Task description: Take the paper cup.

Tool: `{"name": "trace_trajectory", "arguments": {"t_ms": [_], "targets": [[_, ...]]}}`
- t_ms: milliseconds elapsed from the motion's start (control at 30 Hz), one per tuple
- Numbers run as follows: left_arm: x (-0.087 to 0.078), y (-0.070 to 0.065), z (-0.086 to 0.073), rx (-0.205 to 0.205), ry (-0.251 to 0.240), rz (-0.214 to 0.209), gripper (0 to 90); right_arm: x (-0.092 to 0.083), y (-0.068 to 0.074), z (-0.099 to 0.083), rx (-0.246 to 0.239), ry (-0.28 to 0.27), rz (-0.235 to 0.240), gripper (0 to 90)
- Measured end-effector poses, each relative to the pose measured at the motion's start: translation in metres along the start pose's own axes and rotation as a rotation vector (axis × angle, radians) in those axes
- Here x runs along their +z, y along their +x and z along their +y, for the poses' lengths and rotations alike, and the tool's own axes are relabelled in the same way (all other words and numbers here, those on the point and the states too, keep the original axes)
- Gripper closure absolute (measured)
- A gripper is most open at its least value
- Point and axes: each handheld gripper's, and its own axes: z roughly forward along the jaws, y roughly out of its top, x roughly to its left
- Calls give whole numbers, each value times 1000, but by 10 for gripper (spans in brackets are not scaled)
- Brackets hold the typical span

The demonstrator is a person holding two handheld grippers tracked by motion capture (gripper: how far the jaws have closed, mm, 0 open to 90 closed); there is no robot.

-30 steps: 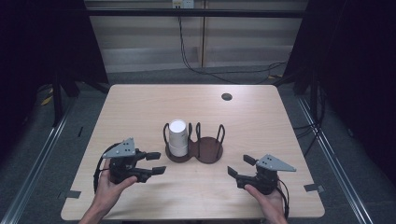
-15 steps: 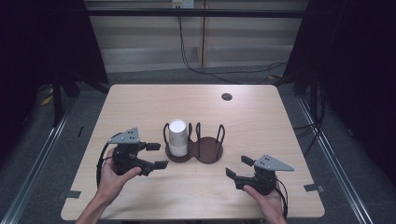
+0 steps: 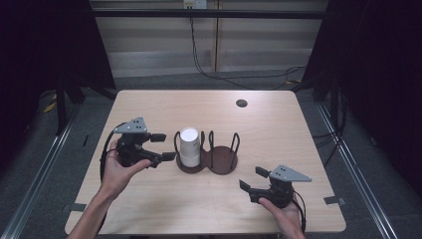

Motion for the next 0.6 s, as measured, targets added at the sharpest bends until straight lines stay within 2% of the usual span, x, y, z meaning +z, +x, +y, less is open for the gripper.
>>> {"name": "trace_trajectory", "arguments": {"t_ms": [133,333,467,600], "targets": [[0,5,7,14,38,12,226,0,0,0,-1,-2,3,207],[11,8,17,52,102,14,228,-1,0,0,-2,2,9,206],[18,8,23,61,114,25,228,-1,1,0,-5,-7,3,213],[26,7,30,81,146,45,231,-1,0,0,1,3,8,210]]}}
